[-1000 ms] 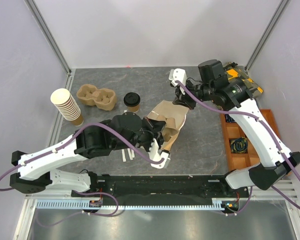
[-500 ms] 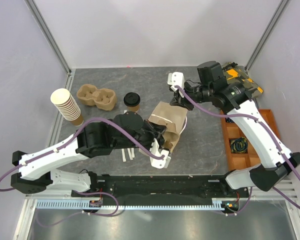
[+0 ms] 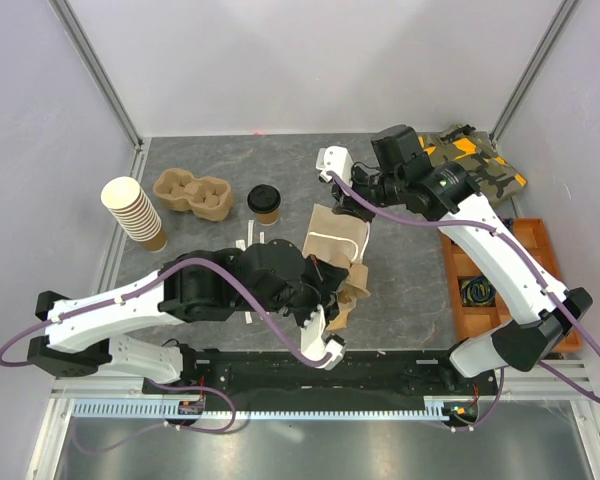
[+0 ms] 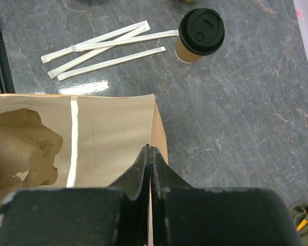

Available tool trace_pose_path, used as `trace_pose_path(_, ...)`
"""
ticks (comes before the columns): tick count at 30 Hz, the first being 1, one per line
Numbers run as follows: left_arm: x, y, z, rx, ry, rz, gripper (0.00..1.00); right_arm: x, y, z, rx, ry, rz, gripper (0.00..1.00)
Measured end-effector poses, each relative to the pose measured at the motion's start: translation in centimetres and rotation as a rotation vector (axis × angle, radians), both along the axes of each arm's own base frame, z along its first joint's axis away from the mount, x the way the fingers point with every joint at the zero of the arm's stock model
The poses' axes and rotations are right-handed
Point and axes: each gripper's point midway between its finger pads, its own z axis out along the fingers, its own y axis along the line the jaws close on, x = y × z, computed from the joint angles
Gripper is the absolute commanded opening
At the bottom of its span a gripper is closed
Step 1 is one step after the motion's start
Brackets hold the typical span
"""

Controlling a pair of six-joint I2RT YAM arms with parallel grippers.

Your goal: Pack the takeout coffee

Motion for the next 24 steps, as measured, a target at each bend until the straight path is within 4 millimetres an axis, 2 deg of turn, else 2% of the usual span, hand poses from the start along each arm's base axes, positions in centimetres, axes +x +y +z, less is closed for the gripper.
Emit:
trace_pose_path(7, -0.1, -0.1, 0.5, 0.018, -0.088, -0.034, 0.02, 0.4, -0.3, -0.1, -0.022, -0.018, -0.026, 0.0)
trace_pose_path(14, 2.4, 0.2, 2.3, -0.029, -0.2, 0.081, 0.02, 0.2, -0.7, 0.0, -0.021, -0.039, -0.027, 0.0)
trace_pose_path(18, 3.5, 0.6, 3.0, -0.06, -0.243, 0.149, 0.02, -0.4, -1.2, 0.8, -0.009, -0.071, -0.019, 0.0)
trace_pose_path(24, 4.5, 1.8, 5.2, -0.139, -0.283, 0.228, 0.02, -0.1, -1.5, 0.9, -0.016, -0.075, -0.051, 0.0)
